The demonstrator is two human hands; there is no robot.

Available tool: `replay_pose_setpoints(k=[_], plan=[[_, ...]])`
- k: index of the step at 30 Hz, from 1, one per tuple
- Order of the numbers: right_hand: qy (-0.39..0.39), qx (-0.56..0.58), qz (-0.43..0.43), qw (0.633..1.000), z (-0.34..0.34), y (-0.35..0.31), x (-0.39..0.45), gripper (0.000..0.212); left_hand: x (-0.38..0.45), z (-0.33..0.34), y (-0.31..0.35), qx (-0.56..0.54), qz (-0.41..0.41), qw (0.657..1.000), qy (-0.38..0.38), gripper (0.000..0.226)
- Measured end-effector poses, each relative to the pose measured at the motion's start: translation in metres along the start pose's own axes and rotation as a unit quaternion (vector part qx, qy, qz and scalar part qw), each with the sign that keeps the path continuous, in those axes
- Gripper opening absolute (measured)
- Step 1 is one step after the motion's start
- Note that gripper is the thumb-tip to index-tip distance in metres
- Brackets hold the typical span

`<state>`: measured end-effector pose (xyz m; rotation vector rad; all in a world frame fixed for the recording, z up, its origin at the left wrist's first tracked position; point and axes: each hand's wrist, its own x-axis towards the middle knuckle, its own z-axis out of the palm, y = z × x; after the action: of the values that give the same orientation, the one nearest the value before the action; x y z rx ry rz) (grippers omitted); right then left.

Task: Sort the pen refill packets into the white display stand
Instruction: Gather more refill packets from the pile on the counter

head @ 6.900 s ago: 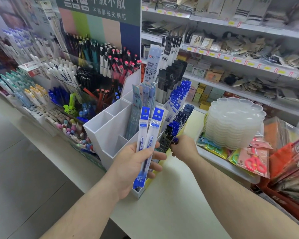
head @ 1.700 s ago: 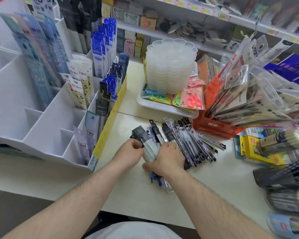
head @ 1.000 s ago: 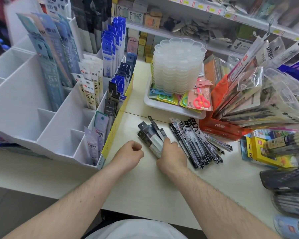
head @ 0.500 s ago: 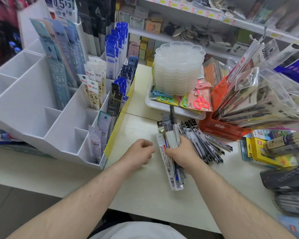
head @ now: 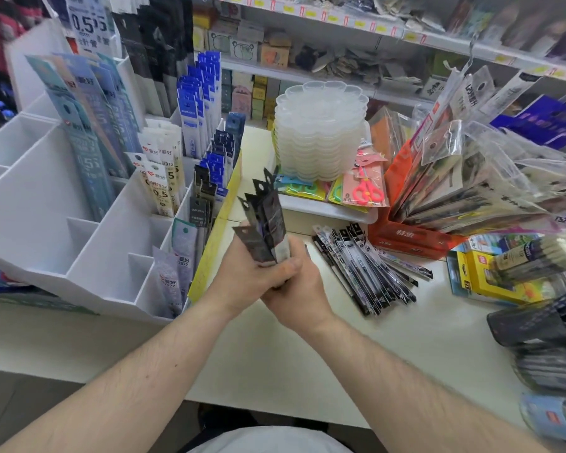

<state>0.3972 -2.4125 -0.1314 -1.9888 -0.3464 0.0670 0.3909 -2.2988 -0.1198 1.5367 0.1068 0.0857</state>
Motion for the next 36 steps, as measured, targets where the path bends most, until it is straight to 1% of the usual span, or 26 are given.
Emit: replay_pose_setpoints(k=[1, 3, 4, 5, 7, 10, 13, 15, 17, 19, 21, 23, 25, 26, 27, 29, 30, 31, 32, 33, 34, 35, 36], plan=[[-0.001, 0.0, -0.012, 1.0, 0.004, -0.001, 0.0, 0.044, -0.001, -0.005, -0.001, 0.018, 0.02, 1.0, 0.002, 0.061], [-0.009, -0.014, -0.033, 0.999, 0.014, 0.003, 0.002, 0.026, -0.005, -0.011, -0.007, 0.035, 0.049, 0.998, 0.007, 0.071], [-0.018, -0.03, -0.036, 0.999, 0.019, 0.006, 0.003, 0.021, -0.007, -0.012, -0.011, 0.043, 0.053, 0.998, 0.007, 0.076], [-0.023, -0.04, -0.039, 0.998, 0.024, 0.011, 0.003, 0.02, -0.009, -0.013, -0.016, 0.051, 0.054, 0.997, 0.007, 0.081], [-0.032, -0.053, -0.034, 0.997, 0.029, 0.022, -0.002, 0.022, -0.013, -0.014, -0.028, 0.054, 0.047, 0.997, 0.013, 0.091], [-0.045, -0.077, -0.026, 0.996, 0.028, 0.038, -0.013, 0.038, -0.02, -0.016, -0.044, 0.038, 0.017, 0.998, 0.036, 0.094], [-0.101, -0.137, 0.02, 0.985, 0.03, 0.053, -0.015, 0.048, -0.022, -0.017, -0.054, 0.024, -0.001, 0.999, 0.045, 0.103], [-0.128, -0.215, 0.034, 0.968, 0.034, 0.062, -0.015, 0.054, -0.022, -0.014, -0.054, 0.011, -0.003, 0.999, 0.049, 0.097], [-0.136, -0.28, 0.022, 0.95, 0.036, 0.066, -0.016, 0.056, -0.019, -0.01, -0.051, 0.009, -0.001, 0.999, 0.047, 0.083], [-0.13, -0.28, -0.004, 0.951, 0.036, 0.063, -0.018, 0.054, -0.017, -0.008, -0.048, 0.009, -0.002, 0.998, 0.054, 0.066], [-0.107, -0.26, -0.031, 0.959, 0.034, 0.055, -0.019, 0.054, -0.015, -0.01, -0.046, 0.008, 0.001, 0.998, 0.068, 0.053], [-0.074, -0.266, -0.037, 0.96, 0.035, 0.055, -0.016, 0.063, -0.013, -0.013, -0.047, 0.014, 0.013, 0.998, 0.06, 0.049], [-0.067, -0.31, -0.034, 0.948, 0.036, 0.058, -0.013, 0.066, -0.013, -0.014, -0.05, 0.021, 0.002, 0.998, 0.051, 0.048], [-0.084, -0.339, -0.04, 0.936, 0.036, 0.062, -0.012, 0.065, -0.012, -0.015, -0.051, 0.026, -0.009, 0.998, 0.054, 0.046], [-0.118, -0.363, -0.048, 0.923, 0.034, 0.063, -0.011, 0.068, -0.011, -0.015, -0.051, 0.033, -0.017, 0.998, 0.058, 0.042], [-0.203, -0.379, -0.054, 0.901, 0.023, 0.061, -0.008, 0.084, -0.008, -0.015, -0.048, 0.03, -0.032, 0.995, 0.084, 0.028], [-0.219, -0.377, -0.052, 0.898, 0.014, 0.059, -0.006, 0.087, -0.008, -0.014, -0.044, 0.014, -0.046, 0.993, 0.105, 0.019], [-0.201, -0.371, -0.045, 0.905, 0.005, 0.058, -0.005, 0.085, -0.008, -0.014, -0.04, -0.008, -0.064, 0.99, 0.126, 0.015], [-0.152, -0.365, -0.03, 0.918, -0.004, 0.058, -0.004, 0.078, -0.007, -0.015, -0.036, -0.03, -0.082, 0.986, 0.143, 0.018], [-0.099, -0.358, 0.004, 0.928, -0.013, 0.059, -0.001, 0.067, -0.006, -0.016, -0.033, -0.052, -0.099, 0.982, 0.153, 0.021], [-0.066, -0.355, 0.057, 0.931, -0.022, 0.059, 0.003, 0.055, -0.005, -0.017, -0.031, -0.074, -0.116, 0.978, 0.157, 0.024], [-0.058, -0.358, 0.12, 0.924, -0.029, 0.059, 0.006, 0.047, -0.005, -0.017, -0.028, -0.097, -0.13, 0.974, 0.158, 0.024], [-0.068, -0.373, 0.169, 0.91, -0.034, 0.06, 0.009, 0.043, -0.004, -0.016, -0.025, -0.122, -0.143, 0.97, 0.156, 0.025]])
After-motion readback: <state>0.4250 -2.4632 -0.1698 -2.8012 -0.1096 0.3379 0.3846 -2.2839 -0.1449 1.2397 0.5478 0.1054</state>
